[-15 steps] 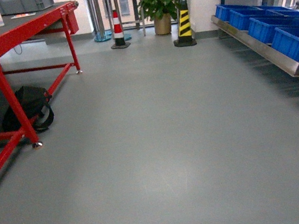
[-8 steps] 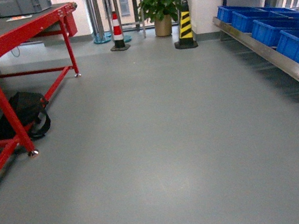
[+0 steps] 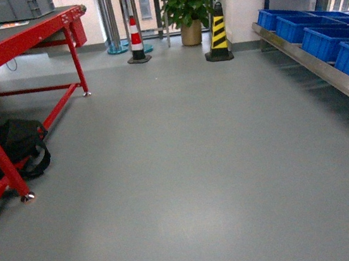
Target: Sort blue parts and orange caps into right shelf containers
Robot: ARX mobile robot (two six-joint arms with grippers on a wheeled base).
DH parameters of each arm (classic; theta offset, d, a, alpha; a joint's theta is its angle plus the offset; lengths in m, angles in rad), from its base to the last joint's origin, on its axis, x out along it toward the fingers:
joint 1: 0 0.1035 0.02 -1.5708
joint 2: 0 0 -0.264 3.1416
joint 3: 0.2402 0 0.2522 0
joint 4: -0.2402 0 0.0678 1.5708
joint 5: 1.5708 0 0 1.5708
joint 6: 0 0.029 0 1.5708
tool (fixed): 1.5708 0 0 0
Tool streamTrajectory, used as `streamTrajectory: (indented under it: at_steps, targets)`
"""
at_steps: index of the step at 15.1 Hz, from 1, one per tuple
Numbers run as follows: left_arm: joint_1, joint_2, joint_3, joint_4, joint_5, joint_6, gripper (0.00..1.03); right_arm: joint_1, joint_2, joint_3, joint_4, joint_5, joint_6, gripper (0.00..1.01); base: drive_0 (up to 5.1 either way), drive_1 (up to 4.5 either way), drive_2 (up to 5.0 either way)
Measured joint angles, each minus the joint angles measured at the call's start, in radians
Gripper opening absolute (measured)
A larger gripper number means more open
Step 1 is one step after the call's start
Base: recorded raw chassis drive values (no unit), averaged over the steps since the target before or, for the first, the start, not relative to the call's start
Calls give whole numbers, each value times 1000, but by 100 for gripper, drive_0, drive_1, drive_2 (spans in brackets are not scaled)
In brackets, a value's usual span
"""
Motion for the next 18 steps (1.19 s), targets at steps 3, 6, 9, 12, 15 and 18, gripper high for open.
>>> streamTrajectory:
  at_steps: [3,6,9,12,15,18]
  targets:
    - [0,0,0,-1,0,0,46,0,0,0,0,0,0,43,8,431,-415]
    - [0,0,0,1,0,0,46,0,0,0,1,0,0,43,5,428,-418]
    - [0,1,0,-1,-1,0,46,0,0,0,-1,0,0,43,-6,418,-430]
    - [0,-1,0,1,0,0,46,0,0,0,2,0,0,43,2,428,-424]
    - [0,1,0,-1,0,0,46,0,0,0,0,0,0,43,7,434,-419]
    - [0,1,0,2,-1,0,46,0,0,0,0,-1,0,43,3,433,-426]
